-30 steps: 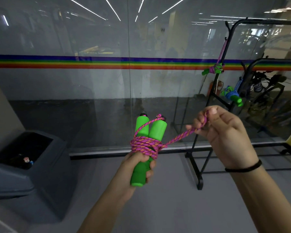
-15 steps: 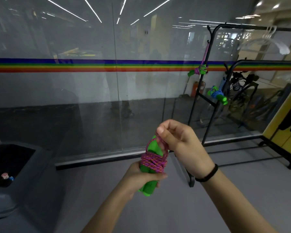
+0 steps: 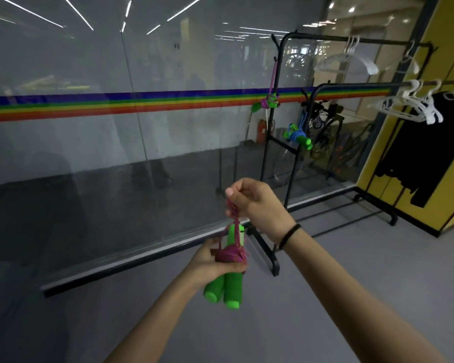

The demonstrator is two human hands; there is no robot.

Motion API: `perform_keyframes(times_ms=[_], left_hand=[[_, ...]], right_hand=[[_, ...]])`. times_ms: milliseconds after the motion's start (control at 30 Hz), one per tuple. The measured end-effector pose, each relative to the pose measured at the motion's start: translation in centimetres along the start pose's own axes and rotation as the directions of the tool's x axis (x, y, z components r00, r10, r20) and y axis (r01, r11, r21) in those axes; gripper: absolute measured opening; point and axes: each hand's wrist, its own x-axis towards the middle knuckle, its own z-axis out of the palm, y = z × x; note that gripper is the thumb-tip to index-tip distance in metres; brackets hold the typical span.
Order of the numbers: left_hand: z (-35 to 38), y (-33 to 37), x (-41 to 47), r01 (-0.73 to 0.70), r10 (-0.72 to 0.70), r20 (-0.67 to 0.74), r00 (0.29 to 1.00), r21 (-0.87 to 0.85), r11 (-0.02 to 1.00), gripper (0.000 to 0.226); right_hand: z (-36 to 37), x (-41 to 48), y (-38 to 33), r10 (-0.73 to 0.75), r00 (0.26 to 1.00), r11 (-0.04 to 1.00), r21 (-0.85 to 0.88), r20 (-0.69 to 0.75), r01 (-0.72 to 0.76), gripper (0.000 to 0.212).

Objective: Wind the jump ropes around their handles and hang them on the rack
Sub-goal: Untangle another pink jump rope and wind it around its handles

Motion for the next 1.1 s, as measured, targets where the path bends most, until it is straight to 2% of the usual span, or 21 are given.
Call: perform_keyframes(times_ms=[67,100,167,267,333,533,767,967,1100], left_hand=[[0.0,0.6,1.2,-0.002,0.008,-0.1,0.995,0.061,0.998,0.087],[-0.1,1.1,1.9,-0.022,0.031,-0.14,0.99,0.063,0.998,0.092],[-0.4,2.5,3.0,-0.107,0.11,-0.164,0.98,0.025,0.994,0.081],[-0.4,5.1,4.9,-0.263,0.256,-0.119,0.959,-0.047,0.964,0.037],[0.1,6.6,6.9,-0.32,0.311,-0.103,0.945,-0.077,0.944,0.024],[2.9,9.6,15.5,-0.308,0.302,-0.097,0.948,-0.047,0.95,0.018],[7.0,13.6,30.0,-0.371,0.353,-0.156,0.923,-0.109,0.922,0.013],[11.0,19.8,42.7,-0.433,0.417,-0.132,0.899,-0.133,0.891,0.012],[12.7,22.7,48.4,-0.481,0.475,-0.082,0.876,-0.086,0.873,0.009]], right_hand=[[-0.1,1.3,1.5,0.048,0.999,0.994,-0.099,0.02,-0.046,0.025],[-0.3,1.9,2.2,0.077,0.997,0.988,-0.138,0.016,-0.075,0.026],[-0.8,3.1,3.5,0.121,0.992,0.98,-0.155,-0.016,-0.123,0.028],[-2.1,4.9,4.6,0.149,0.988,0.987,-0.05,-0.049,-0.151,0.027],[-3.3,6.5,5.4,0.125,0.99,0.992,-0.027,-0.06,-0.127,0.027],[-9.1,13.8,10.0,0.05,0.987,0.994,-0.086,-0.152,-0.063,0.03],[-18.7,25.6,14.5,0.051,0.995,0.993,-0.105,-0.082,-0.059,0.031],[-28.5,35.7,15.3,0.053,0.999,0.982,-0.18,-0.009,-0.054,0.023],[-33.4,39.8,16.0,0.02,0.997,0.976,-0.216,-0.079,-0.037,0.02]])
